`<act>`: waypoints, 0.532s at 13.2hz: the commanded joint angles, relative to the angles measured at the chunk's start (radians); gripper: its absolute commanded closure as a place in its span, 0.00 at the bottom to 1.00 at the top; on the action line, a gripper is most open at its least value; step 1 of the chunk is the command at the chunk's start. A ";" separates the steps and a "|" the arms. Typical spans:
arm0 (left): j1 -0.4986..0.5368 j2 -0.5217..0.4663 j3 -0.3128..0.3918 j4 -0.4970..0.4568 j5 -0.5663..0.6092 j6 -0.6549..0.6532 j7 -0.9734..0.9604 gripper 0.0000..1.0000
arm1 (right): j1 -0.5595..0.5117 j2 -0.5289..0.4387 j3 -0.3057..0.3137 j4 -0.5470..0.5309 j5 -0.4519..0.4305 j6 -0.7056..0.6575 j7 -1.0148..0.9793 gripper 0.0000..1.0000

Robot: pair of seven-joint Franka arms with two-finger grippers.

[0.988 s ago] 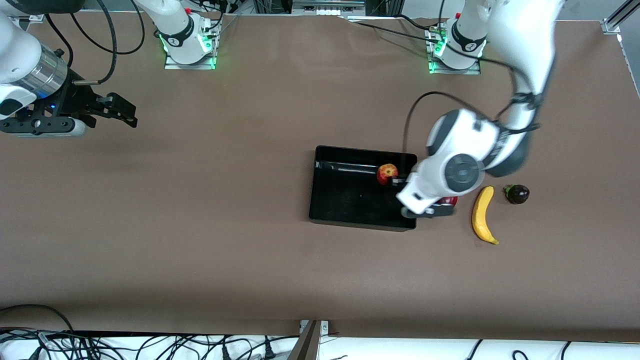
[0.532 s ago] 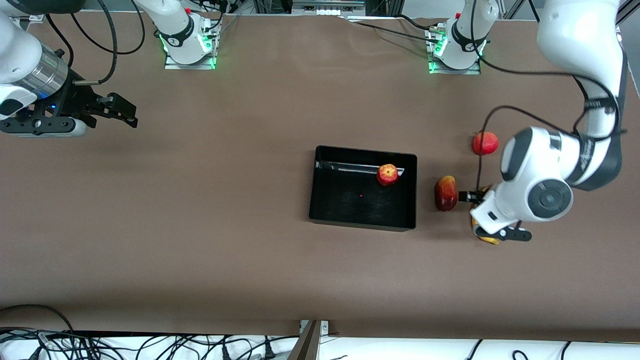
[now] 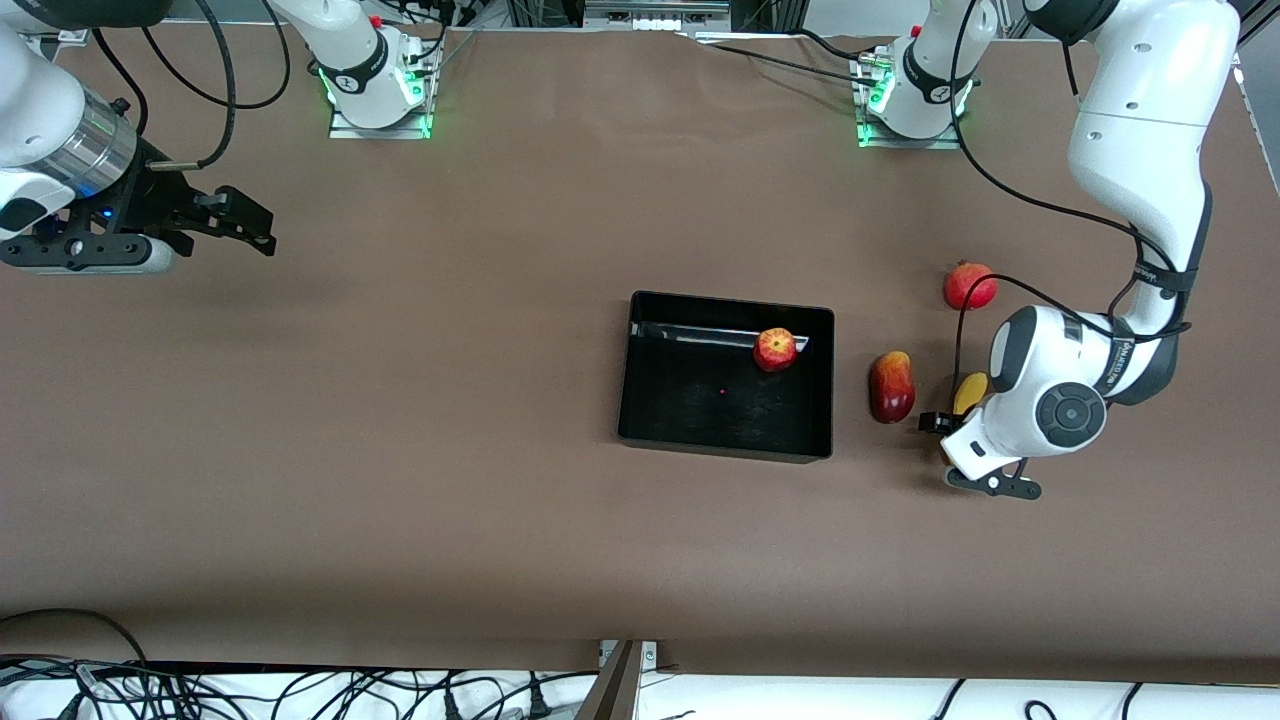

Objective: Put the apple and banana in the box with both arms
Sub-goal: 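Move the left gripper over to the yellow banana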

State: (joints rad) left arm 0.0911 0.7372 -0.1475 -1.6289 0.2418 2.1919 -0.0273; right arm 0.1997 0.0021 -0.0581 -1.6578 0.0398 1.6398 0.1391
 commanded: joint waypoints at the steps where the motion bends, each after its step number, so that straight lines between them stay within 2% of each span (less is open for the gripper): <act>1: 0.033 -0.019 -0.014 -0.031 0.018 0.011 0.021 0.68 | 0.001 -0.011 0.003 -0.005 -0.014 0.006 -0.003 0.00; 2: 0.035 -0.019 -0.015 -0.032 0.014 0.009 0.023 0.92 | 0.001 -0.011 0.003 -0.004 -0.014 0.006 -0.004 0.00; 3: 0.033 -0.019 -0.015 -0.032 0.013 0.008 0.023 1.00 | 0.001 -0.011 0.003 -0.002 -0.014 0.006 -0.009 0.00; 6: 0.035 -0.027 -0.020 -0.023 0.011 0.000 0.024 1.00 | 0.000 -0.011 0.001 0.004 -0.017 0.008 -0.009 0.00; 7: 0.035 -0.041 -0.027 -0.008 0.008 -0.047 0.024 1.00 | 0.000 -0.011 0.001 0.004 -0.032 0.012 -0.010 0.00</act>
State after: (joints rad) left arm 0.1144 0.7339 -0.1553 -1.6397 0.2419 2.1925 -0.0158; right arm 0.1997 0.0015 -0.0581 -1.6547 0.0360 1.6448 0.1391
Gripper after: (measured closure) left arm 0.661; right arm 0.000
